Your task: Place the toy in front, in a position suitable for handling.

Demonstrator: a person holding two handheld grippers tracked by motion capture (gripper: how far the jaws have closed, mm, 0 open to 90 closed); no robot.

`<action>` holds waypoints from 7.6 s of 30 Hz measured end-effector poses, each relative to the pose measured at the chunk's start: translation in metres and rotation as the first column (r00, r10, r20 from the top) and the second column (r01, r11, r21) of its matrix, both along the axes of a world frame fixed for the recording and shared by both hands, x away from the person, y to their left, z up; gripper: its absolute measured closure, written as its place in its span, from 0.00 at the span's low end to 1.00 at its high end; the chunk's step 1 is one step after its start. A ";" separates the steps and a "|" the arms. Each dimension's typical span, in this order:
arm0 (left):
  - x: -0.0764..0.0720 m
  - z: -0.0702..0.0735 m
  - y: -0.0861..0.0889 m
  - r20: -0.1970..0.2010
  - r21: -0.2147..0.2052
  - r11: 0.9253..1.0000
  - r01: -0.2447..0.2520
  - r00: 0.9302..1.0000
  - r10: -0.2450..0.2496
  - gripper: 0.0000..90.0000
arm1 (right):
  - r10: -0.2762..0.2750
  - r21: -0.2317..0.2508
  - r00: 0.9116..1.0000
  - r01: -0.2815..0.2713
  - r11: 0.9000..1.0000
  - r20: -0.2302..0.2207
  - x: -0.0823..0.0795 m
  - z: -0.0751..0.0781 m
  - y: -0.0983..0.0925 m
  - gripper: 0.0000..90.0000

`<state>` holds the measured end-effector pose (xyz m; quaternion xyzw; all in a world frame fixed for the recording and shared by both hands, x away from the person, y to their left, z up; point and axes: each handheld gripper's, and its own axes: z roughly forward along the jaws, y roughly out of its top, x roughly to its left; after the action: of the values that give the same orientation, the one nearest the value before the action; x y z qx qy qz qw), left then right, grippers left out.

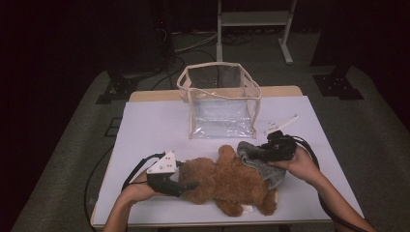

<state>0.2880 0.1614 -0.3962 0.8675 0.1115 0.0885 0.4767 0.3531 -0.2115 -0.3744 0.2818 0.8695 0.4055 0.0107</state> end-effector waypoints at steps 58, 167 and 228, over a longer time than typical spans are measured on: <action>0.004 0.003 -0.014 0.024 0.018 1.000 0.002 1.000 -0.003 0.40 | 0.225 -0.021 0.968 -0.224 0.974 0.108 -0.032 0.028 0.076 0.82; 0.021 0.095 -0.097 0.239 -0.079 0.992 0.101 0.968 -0.079 0.22 | 0.166 0.067 0.943 -0.193 0.979 0.288 -0.010 0.131 0.025 0.84; 0.023 0.091 -0.108 0.173 -0.106 0.991 0.079 0.983 -0.060 0.44 | 0.188 0.047 0.933 -0.212 0.976 0.306 -0.018 0.147 0.021 0.83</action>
<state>0.3107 0.0532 -0.3057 0.8319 0.0448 0.1386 0.5355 0.3355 -0.1900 -0.2271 0.1274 0.8652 0.4765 0.0901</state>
